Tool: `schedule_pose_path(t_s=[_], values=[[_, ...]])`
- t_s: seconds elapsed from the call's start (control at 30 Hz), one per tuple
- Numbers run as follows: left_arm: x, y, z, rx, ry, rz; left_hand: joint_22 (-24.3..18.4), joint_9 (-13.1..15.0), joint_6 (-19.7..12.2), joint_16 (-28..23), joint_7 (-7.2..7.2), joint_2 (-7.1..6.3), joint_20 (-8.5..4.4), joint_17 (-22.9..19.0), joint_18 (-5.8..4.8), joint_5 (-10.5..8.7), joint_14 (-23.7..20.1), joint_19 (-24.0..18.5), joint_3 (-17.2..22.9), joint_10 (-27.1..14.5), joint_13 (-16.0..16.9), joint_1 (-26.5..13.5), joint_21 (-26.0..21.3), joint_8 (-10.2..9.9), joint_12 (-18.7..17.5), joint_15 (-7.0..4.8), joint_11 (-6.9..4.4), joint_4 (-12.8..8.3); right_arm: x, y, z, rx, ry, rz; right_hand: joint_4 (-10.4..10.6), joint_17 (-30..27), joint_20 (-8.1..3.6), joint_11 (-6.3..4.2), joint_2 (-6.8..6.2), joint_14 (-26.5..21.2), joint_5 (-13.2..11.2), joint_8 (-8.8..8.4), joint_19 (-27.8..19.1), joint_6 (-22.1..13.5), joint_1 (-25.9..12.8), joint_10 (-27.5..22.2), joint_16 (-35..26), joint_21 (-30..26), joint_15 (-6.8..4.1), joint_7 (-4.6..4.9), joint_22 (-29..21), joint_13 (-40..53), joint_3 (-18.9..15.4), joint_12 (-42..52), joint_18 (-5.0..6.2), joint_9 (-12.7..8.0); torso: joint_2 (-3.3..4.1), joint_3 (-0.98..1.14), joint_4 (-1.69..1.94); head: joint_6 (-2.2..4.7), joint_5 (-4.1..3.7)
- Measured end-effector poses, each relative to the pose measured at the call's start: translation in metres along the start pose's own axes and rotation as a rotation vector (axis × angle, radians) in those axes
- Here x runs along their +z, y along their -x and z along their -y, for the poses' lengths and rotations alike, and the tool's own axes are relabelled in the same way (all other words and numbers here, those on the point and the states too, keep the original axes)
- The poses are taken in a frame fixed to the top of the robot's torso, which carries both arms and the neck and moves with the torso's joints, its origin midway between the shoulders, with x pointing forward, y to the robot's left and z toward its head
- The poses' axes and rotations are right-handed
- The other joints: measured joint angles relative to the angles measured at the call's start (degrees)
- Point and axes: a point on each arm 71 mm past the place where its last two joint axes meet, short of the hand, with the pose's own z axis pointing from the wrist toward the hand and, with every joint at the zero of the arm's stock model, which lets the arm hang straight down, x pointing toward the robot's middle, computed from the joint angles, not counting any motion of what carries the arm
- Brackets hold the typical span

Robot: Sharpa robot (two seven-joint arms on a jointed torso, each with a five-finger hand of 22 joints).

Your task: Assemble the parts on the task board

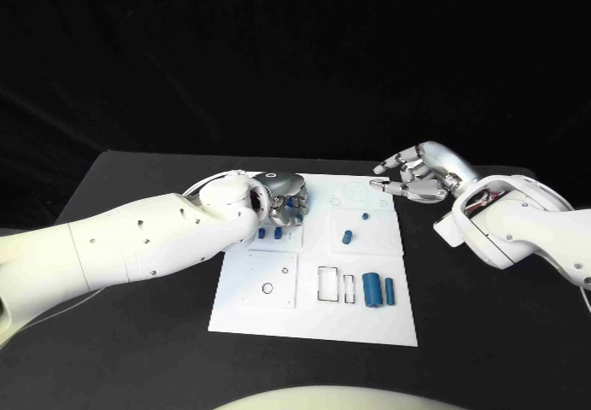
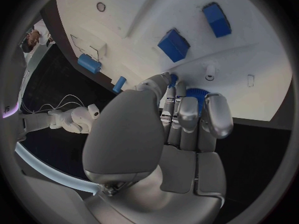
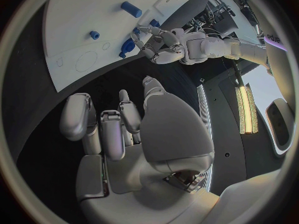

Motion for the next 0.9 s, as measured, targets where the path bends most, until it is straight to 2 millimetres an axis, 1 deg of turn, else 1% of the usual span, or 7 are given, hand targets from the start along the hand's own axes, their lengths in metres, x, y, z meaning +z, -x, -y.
schedule_pose_path(t_s=[0.07,0.33,0.5,0.63,0.7,0.83,0.9], values=[[0.0000,-0.0007,0.0001,-0.002,-0.001,-0.004,0.0,-0.1,0.6,0.1,-0.19,0.22,-0.01,0.0,0.00,0.00,0.2,0.0,0.5,0.3,-0.1,0.2,0.0,0.0,0.0,-0.22,-0.35,-0.2,0.0000,0.0000,-0.0001,0.000,0.000,0.000,0.0,0.0,0.00,0.00,0.00,0.0,0.0,0.00,0.0,0.0,0.0,0.0,0.0,0.0,0.00,0.00,0.0,0.0,0.0,0.0,0.00,0.0,0.00,0.00,0.00,-0.05,-0.01],[0.0002,-0.0013,0.0001,-0.007,-0.006,-0.012,0.0,-0.7,1.9,0.9,-0.57,0.45,-0.01,0.2,0.03,0.00,0.4,0.0,1.4,1.9,-0.8,0.4,0.0,-0.2,-0.9,-0.43,-0.80,-1.1,-0.0001,-0.0001,-0.0001,0.000,0.000,0.000,0.0,0.0,0.00,0.00,0.00,0.0,0.0,0.00,0.0,0.0,0.0,0.0,0.0,0.0,0.00,0.00,0.0,0.0,0.0,0.0,0.00,0.0,-0.01,-0.01,0.03,-0.18,-0.06],[0.0006,-0.0013,-0.0002,-0.010,-0.006,-0.016,0.0,-1.0,2.7,1.9,-0.17,1.22,-0.33,0.8,0.03,0.00,0.9,0.3,2.4,3.0,-1.1,1.2,0.7,-0.2,-1.7,-0.86,-0.74,-1.7,0.0000,-0.0003,-0.0002,0.000,0.001,-0.001,0.0,0.0,0.00,0.00,0.00,0.0,0.0,0.00,0.0,0.0,0.0,0.0,0.0,0.0,0.00,0.00,0.0,0.0,0.0,0.0,0.00,0.0,-0.03,0.00,0.03,-0.23,-0.03],[0.0009,-0.0013,-0.0010,-0.011,-0.004,-0.017,0.0,-1.4,3.4,2.7,0.13,1.63,-0.52,1.3,0.03,-0.01,0.9,0.5,3.6,4.2,-1.5,2.0,1.3,-0.5,-2.5,-0.92,-0.66,-2.9,0.0000,-0.0003,-0.0002,0.000,0.001,-0.001,0.0,0.0,0.00,0.00,0.00,0.0,0.0,0.00,0.0,0.0,0.0,0.0,0.0,0.0,0.00,0.00,0.0,0.0,0.0,0.0,0.00,0.0,-0.04,0.00,0.02,-0.24,-0.03],[0.0010,-0.0013,-0.0012,-0.011,-0.004,-0.017,0.0,-1.6,3.6,2.8,0.32,1.64,-0.73,1.3,-0.60,-0.06,0.9,0.7,4.2,4.5,-1.6,2.3,1.7,-0.5,-2.9,-0.92,-0.57,-3.6,0.0000,-0.0003,-0.0002,0.000,0.001,-0.001,0.0,0.0,0.00,0.00,0.00,0.0,0.0,0.00,0.0,0.0,0.0,0.0,0.0,0.0,0.00,0.00,0.0,0.0,0.0,0.0,0.00,0.0,-0.04,0.00,0.00,-0.21,-0.03],[0.0013,-0.0011,-0.0017,-0.013,-0.003,-0.015,0.0,-2.1,4.0,3.2,0.34,1.58,-0.73,1.3,-0.60,-0.10,1.1,0.7,5.4,5.2,-2.0,2.3,2.1,-1.1,-4.1,-0.71,-0.27,-4.8,0.0000,-0.0002,-0.0002,0.000,0.001,-0.001,0.0,0.0,0.00,0.00,0.00,0.0,0.0,0.00,0.0,0.0,0.0,0.0,0.0,0.0,0.00,0.00,0.0,0.0,0.0,0.0,0.00,0.0,-0.04,0.01,0.00,-0.14,-0.08],[0.0014,-0.0010,-0.0020,-0.014,-0.003,-0.013,0.0,-2.3,4.0,3.3,0.36,1.58,-0.53,1.3,-0.60,-0.10,1.1,0.9,5.8,5.4,-2.2,2.3,2.4,-1.2,-4.6,-0.71,-0.46,-5.1,0.0001,-0.0003,-0.0003,0.001,0.001,-0.001,0.0,0.0,0.00,0.00,0.00,0.0,0.0,0.00,0.0,0.0,0.0,0.0,0.0,0.0,0.00,0.00,0.0,0.0,0.0,0.0,0.00,0.0,-0.05,0.01,0.00,-0.12,-0.09]])
